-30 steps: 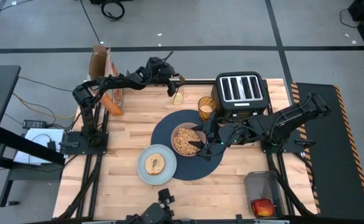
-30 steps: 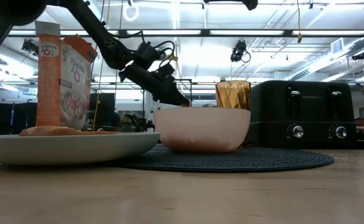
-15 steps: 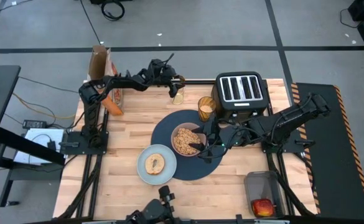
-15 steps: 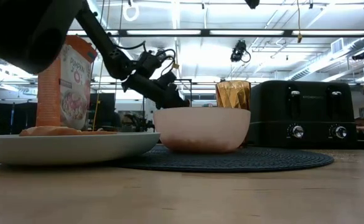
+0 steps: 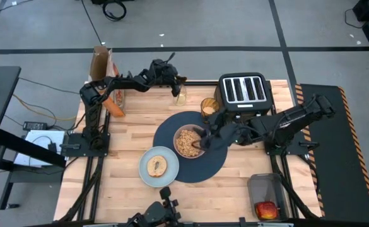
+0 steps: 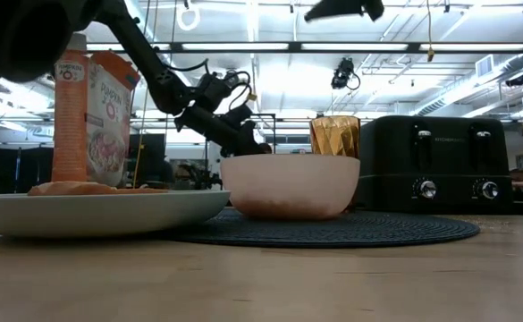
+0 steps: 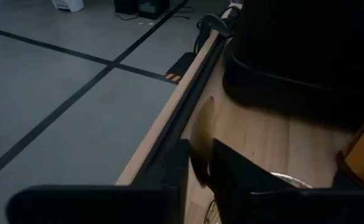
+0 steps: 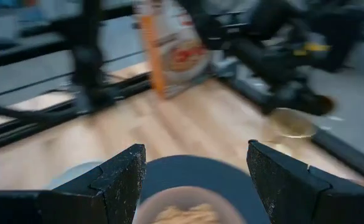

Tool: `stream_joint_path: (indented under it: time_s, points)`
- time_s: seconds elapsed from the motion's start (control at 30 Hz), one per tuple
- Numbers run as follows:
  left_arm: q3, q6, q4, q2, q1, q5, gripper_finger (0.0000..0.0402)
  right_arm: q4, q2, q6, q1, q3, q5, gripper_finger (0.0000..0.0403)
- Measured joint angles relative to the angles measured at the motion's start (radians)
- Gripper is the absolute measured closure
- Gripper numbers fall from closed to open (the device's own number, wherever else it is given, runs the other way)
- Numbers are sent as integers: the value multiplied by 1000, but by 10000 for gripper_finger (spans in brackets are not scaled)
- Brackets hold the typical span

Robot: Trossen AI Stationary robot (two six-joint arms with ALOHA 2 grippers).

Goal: Arrange a breakfast setting
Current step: Put the gold spoon on the right side of the light orange bowl on the blue table placemat

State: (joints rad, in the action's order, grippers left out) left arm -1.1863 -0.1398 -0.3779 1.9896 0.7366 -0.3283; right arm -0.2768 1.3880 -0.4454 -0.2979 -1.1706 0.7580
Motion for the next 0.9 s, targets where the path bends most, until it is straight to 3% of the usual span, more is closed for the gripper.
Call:
stream_joint_path:
  time_s: [0.17, 0.43, 0.9]
  points:
    - [-1, 17, -11, -1, 0, 0, 371, -86, 0, -64, 66, 0, 28, 119]
    - [-1, 28, -3, -43, 0, 12, 367, -155, 0, -79, 130, 0, 11, 119]
    - [-1, 136, 109, -283, -18, 46, 373, -224, 0, -58, 176, 0, -24, 119]
